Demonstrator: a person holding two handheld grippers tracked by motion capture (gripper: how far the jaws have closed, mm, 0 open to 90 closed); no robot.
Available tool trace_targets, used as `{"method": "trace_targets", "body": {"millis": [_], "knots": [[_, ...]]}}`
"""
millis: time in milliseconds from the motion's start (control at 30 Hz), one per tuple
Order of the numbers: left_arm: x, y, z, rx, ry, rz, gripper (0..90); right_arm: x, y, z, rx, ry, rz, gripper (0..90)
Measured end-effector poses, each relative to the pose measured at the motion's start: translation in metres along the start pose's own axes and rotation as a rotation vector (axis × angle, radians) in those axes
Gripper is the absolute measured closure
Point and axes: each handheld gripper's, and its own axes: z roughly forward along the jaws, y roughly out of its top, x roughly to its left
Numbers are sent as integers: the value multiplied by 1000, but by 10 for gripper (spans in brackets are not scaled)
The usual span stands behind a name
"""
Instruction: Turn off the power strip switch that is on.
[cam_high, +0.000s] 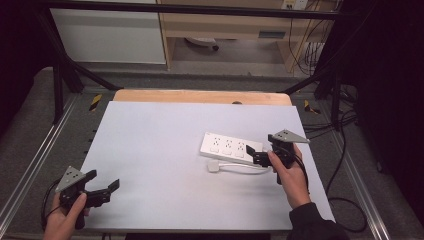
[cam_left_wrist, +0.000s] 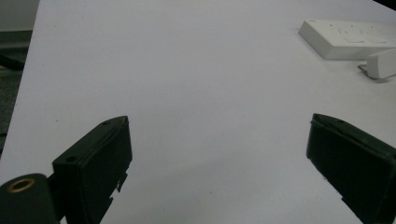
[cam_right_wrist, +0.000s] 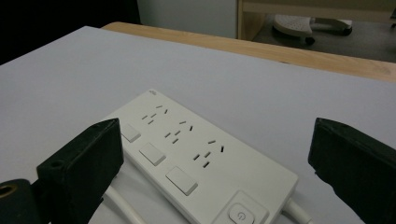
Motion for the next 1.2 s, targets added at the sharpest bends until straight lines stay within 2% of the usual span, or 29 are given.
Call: {"method": "trace_targets", "body": {"millis": [300,600,1200], "knots": [[-1,0,0,2,-1,0,68,-9,0,-18,-46,-25,-15,42],[-1,0,1,5,-7,2,68,-19,-4,-39,-88,-46,-7,42],[-2,0,1,8,-5,7,68,-37,-28,-76,-149,-100,11,38]]}}
